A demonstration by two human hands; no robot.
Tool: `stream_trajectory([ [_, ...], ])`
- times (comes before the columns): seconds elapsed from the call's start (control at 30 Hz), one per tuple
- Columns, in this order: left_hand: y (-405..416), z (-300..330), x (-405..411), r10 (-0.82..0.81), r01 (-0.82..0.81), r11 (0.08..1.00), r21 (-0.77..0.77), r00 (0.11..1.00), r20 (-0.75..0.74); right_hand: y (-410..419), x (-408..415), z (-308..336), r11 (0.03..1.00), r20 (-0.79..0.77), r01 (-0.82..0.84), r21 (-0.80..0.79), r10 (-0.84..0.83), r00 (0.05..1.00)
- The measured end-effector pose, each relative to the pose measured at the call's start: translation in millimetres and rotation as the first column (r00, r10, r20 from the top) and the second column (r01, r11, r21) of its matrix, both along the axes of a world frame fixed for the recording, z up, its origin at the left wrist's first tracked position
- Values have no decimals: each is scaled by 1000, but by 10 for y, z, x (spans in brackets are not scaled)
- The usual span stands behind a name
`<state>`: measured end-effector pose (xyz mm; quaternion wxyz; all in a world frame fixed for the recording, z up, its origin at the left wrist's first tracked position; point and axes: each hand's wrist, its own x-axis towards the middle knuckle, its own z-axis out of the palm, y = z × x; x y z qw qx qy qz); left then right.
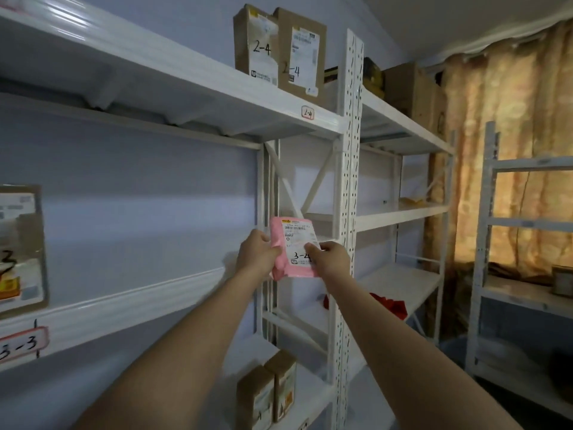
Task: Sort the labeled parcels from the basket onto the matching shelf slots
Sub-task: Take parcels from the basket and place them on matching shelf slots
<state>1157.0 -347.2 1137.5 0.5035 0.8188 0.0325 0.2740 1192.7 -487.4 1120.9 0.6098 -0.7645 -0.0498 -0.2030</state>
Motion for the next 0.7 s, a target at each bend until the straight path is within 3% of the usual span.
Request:
stream_trajectory([
  [0.27,-134,288,1080,242,-223,952,208,968,-72,-60,1327,344,976,-40,-168,-138,164,986],
  [0.57,-194,214,1458,305,-203,899,387,926,-224,-90,1885,135,880,-72,-162,-447,145,987],
  [0.7,-182,222,1454,310,-212,906,365,921,-235,-85,1907,112,903,-46,-137,-408,130,990],
])
